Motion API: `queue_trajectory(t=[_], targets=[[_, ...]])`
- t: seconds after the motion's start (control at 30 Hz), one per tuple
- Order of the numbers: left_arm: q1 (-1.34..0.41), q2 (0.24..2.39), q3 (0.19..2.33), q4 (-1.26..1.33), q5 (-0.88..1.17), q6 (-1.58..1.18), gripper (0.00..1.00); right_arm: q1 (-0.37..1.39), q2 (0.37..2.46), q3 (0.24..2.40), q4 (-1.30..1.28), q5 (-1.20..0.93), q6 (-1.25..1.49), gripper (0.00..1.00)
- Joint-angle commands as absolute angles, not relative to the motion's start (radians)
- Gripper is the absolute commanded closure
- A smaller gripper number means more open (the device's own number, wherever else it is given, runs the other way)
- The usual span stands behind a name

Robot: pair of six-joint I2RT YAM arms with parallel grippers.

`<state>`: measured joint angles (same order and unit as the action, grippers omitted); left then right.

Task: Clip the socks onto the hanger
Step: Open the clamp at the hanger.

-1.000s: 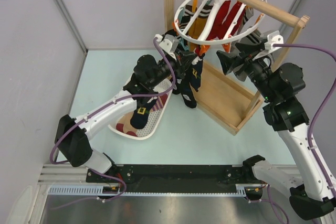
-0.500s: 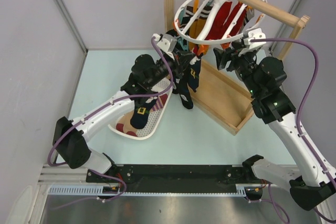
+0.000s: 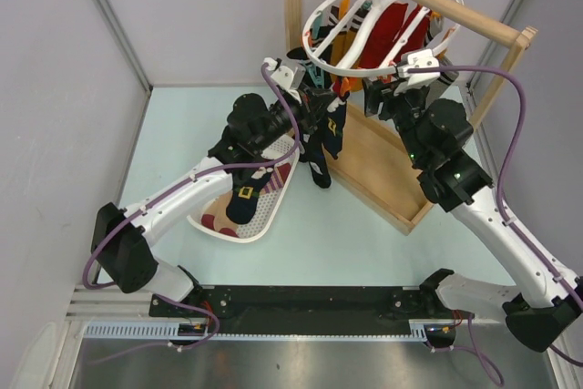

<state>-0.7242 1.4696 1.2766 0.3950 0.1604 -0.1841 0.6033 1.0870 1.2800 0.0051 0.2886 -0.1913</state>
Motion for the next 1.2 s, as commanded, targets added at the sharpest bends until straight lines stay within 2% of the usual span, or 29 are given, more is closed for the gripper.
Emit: queue_trajectory(t=[0.0, 0.17, 0.6, 0.67, 0.9, 1.17], targets=[[-0.719, 1.425, 1.284, 0.419, 0.167, -0.206, 0.92, 0.653, 1.114, 1.285, 0.090, 0.451, -0.287, 0.27], [-0.719, 1.417, 1.282, 0.417, 0.167, -0.206, 0.92, 0.686, 1.140, 1.285, 0.112, 0.528, -0.321, 0.25], [-0.718, 1.425, 1.287, 0.410, 0.164, -0.199, 0.92, 0.727, 1.178, 1.287, 0.241, 0.672, -0.426, 0.38], [-0.719, 1.427, 1.289, 0.405, 0.161, -0.196, 0.92, 0.732, 1.181, 1.287, 0.250, 0.676, -0.431, 0.43], [-0.718, 1.425, 1.287, 0.387, 0.144, -0.178, 0.92, 0.738, 1.167, 1.289, 0.227, 0.666, -0.411, 0.68], [-0.712, 1.420, 1.279, 0.380, 0.140, -0.169, 0.91, 0.715, 1.129, 1.318, 0.103, 0.546, -0.257, 0.87]])
